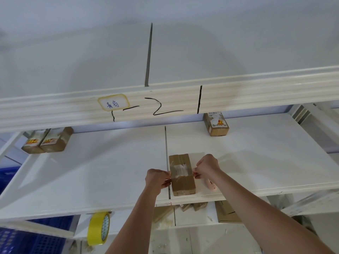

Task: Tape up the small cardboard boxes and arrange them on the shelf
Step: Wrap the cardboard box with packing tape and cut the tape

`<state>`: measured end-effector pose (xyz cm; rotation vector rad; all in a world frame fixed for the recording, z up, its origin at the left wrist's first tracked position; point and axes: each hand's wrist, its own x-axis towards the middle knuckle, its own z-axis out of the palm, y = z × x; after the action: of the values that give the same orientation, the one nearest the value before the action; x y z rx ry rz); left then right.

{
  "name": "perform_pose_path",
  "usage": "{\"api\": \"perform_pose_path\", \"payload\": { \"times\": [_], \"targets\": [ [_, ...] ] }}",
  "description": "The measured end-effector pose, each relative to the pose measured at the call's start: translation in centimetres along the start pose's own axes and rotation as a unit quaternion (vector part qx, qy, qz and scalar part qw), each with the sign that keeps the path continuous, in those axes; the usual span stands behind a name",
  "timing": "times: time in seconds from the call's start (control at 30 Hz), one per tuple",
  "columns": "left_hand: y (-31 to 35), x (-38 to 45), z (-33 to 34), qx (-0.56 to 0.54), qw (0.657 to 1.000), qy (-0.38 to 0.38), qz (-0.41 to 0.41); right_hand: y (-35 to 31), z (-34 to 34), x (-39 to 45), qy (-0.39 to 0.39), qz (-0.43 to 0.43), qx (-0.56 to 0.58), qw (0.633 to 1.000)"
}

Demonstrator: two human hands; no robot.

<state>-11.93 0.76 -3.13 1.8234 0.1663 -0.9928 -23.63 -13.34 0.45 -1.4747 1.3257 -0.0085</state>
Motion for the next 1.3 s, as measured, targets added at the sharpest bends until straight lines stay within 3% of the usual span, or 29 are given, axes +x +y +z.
{"api": "perform_pose_path", "payload": {
  "times": [0.33, 0.6, 0.83, 0.97, 1.07, 1.17, 1.3],
  "targets": [
    [-0.8, 0.2, -0.3, -0.073, 0.996, -0.031, -0.028, 1.0, 0.7, 0.6, 0.021, 0.033, 0.066, 0.997],
    [-2.5, 0.2, -0.2, -0.184, 0.977, -0.094, -0.054, 2.8, 0.8, 1.8, -0.064, 0.087, 0.184, 0.977],
    [-2.5, 0.5, 0.1, -0.168, 0.983, -0.046, -0.057, 2.5, 0.4, 1.6, -0.052, 0.087, 0.177, 0.979],
    [-2.8, 0.6, 0.4, -0.147, 0.987, -0.029, -0.050, 2.4, 0.2, 1.0, 0.005, 0.066, 0.148, 0.987],
    [-3.0, 0.4, 0.8, -0.099, 0.995, 0.028, 0.001, 2.1, 0.7, 0.6, 0.054, 0.029, 0.103, 0.993],
    [-2.7, 0.0, 1.2, 0.023, 0.985, 0.129, 0.117, 1.8, 1.2, 0.5, 0.081, -0.002, 0.027, 0.996],
    [-2.2, -0.8, 1.7, 0.110, 0.964, 0.151, 0.192, 1.5, 1.9, 0.6, 0.103, -0.050, -0.116, 0.987]
  ]
}}
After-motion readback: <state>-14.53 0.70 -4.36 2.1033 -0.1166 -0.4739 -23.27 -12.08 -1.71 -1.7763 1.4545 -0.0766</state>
